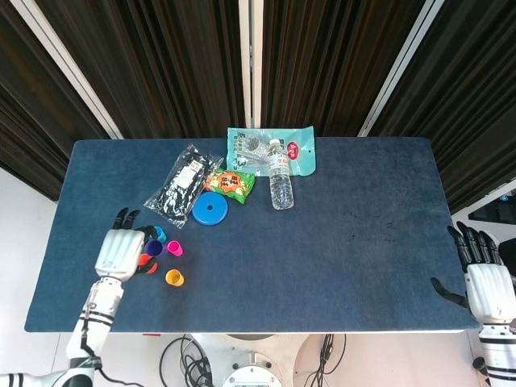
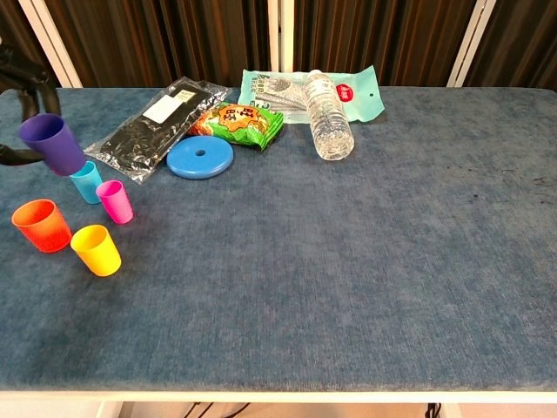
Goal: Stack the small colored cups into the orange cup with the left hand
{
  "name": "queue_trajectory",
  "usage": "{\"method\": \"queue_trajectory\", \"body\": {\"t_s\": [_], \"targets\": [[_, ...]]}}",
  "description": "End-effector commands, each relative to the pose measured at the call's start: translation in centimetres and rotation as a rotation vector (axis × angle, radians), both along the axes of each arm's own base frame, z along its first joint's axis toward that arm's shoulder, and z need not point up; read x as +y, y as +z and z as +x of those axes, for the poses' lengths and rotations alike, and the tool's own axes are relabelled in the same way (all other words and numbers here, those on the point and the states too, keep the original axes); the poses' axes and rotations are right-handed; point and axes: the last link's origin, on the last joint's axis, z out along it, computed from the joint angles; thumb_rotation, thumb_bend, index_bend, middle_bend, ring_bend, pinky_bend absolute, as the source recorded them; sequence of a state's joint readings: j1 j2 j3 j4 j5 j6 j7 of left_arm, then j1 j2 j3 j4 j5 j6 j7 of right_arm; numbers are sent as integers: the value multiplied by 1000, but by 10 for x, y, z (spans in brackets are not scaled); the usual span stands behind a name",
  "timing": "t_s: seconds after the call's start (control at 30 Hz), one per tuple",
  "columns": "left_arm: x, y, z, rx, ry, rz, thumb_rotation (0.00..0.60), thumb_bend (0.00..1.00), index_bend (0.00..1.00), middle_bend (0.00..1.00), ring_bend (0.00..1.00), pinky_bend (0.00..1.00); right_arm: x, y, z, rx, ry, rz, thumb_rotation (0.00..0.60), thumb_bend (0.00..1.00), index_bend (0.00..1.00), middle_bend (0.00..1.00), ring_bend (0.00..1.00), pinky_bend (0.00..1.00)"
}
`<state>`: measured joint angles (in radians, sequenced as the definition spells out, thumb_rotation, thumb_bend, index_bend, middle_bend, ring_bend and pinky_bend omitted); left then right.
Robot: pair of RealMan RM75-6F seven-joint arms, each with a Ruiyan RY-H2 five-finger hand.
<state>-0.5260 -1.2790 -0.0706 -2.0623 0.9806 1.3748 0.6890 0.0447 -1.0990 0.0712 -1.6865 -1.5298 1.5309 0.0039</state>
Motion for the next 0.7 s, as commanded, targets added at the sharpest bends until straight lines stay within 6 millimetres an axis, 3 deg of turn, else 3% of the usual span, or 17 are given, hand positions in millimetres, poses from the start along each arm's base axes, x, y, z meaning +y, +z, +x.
{"method": "queue_trajectory", "body": {"t_s": [0.03,0.3,0.7], "targets": [[-5,-2,-9,-2,19,-14,600,284,488,518,82,0,1,0,3,-2,7,2,600,145,0,0,0,0],[-2,-15,-28,46,36,-13,600,284,488,518,82,0,7,0,6,-4,12,8,600,144,0,0,0,0],[-3,-14,-49,51,104,-18,600,285,488,518,83,0,8,2,2,-5,0,8,600,145,0,0,0,0]]}}
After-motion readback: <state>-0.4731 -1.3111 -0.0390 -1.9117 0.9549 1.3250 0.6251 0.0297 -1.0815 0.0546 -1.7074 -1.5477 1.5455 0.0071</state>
